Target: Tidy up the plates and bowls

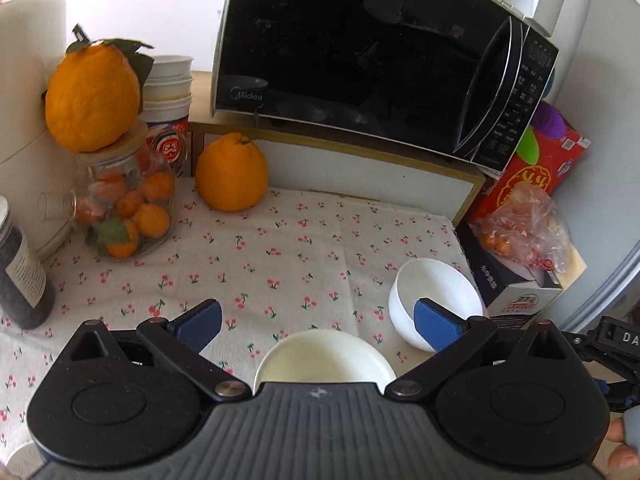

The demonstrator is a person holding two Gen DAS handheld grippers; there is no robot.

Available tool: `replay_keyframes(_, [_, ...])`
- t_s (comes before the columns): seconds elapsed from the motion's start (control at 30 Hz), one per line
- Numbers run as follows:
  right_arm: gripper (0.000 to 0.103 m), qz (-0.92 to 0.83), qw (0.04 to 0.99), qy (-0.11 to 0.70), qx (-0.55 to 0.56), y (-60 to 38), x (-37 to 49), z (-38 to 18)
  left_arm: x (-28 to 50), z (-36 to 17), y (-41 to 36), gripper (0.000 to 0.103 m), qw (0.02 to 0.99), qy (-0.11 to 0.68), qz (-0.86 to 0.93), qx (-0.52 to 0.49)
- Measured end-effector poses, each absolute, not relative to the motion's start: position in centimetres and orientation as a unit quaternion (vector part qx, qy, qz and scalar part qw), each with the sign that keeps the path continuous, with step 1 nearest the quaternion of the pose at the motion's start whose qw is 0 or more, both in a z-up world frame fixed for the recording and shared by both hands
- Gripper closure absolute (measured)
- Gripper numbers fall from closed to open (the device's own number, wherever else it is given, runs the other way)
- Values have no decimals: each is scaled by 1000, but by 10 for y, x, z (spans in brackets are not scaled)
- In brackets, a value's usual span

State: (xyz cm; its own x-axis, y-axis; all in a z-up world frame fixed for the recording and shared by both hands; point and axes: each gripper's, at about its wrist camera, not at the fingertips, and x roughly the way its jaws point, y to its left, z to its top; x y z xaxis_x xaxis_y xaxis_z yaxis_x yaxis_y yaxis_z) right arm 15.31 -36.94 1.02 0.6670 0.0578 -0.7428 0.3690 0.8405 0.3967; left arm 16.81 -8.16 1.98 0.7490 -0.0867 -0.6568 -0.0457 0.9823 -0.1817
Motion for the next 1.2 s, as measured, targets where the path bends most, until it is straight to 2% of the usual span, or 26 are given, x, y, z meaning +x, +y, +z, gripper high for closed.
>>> replay_keyframes(0.17, [14,-84,882,390,251,-373,176,2,205,5,-109,1,926,371,-32,-65])
replay_keyframes(0.5, [14,-62,875,408,253,-372,218,-23,248,-25,-131,4,905,415,-48,-86])
replay_keyframes(0.57, [19,-62,874,415,245,-368,225,-30,255,-32,-128,11,894,431,-42,-116])
replay_keyframes(0.63, [42,-63,869,431,234,-364,232,-37,257,-37,-126,15,892,433,-37,-128])
replay_keyframes(0.67, [49,-63,867,436,233,-363,234,-40,258,-39,-126,24,892,433,-33,-125])
replay_keyframes(0.7, [64,-63,864,441,233,-363,237,-43,259,-41,-127,31,893,434,-30,-118])
replay_keyframes(0.73, [77,-61,862,444,236,-363,238,-45,259,-43,-129,47,892,437,-29,-111])
replay_keyframes(0.77, [82,-55,860,447,239,-362,240,-47,262,-45,-132,62,890,443,-32,-107])
replay_keyframes(0.8, [86,-50,861,448,237,-360,240,-47,261,-45,-133,70,888,445,-41,-110])
replay_keyframes(0.83, [91,-45,863,447,231,-356,240,-45,262,-46,-134,86,885,448,-53,-115])
replay_keyframes(0.87, [93,-41,866,445,224,-353,240,-43,261,-45,-136,92,884,448,-58,-117])
replay_keyframes(0.9, [96,-39,871,440,217,-350,239,-38,260,-43,-137,92,886,445,-56,-116])
replay_keyframes(1.2, [94,-29,896,400,192,-341,228,-8,242,-10,-137,96,905,405,-71,-109])
